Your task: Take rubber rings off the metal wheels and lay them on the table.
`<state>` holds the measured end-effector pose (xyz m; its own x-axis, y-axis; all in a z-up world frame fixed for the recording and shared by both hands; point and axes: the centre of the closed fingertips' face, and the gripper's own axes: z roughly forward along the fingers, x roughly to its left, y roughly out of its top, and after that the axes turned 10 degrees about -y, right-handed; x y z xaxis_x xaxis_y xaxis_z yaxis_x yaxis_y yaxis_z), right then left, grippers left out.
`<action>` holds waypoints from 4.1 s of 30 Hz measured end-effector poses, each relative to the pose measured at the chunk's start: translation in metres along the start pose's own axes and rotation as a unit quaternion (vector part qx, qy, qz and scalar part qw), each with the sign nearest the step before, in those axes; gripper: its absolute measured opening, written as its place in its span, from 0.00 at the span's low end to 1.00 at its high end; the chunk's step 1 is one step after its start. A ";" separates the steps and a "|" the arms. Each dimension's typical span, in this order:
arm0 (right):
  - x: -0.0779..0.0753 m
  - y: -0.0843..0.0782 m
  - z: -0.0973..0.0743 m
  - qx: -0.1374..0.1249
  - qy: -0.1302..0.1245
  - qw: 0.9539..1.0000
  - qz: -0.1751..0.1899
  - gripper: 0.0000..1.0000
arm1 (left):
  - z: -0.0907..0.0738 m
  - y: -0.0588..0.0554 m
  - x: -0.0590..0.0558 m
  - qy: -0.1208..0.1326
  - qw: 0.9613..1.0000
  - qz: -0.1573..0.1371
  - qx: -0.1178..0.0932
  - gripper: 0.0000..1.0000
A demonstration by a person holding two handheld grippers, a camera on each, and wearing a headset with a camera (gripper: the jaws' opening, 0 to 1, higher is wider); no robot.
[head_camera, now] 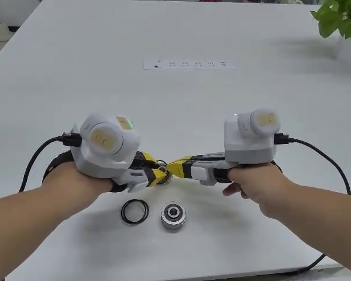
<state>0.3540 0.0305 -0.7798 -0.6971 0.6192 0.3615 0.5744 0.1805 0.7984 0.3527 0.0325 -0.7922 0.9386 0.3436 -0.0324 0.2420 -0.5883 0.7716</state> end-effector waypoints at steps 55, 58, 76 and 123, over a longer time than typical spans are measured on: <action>0.052 0.014 -0.011 -0.009 0.062 0.998 0.008 0.00 | -0.088 -0.001 -0.041 -0.011 0.998 0.006 -0.068 0.64; 0.058 0.009 -0.010 -0.001 0.067 0.998 0.004 0.00 | -0.091 -0.005 -0.044 -0.010 0.998 0.004 -0.068 0.66; 0.078 -0.020 0.000 0.052 0.092 0.994 -0.003 0.00 | -0.099 -0.020 -0.049 -0.004 0.998 -0.011 -0.064 0.68; 0.068 -0.047 0.009 0.094 0.071 0.992 -0.038 0.12 | -0.093 -0.035 -0.052 -0.013 0.998 -0.035 -0.046 0.66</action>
<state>0.2832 0.0710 -0.7970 -0.7877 0.4862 0.3783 0.5781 0.3712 0.7267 0.2724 0.1037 -0.7587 0.9263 0.3623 -0.1032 0.2843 -0.4926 0.8225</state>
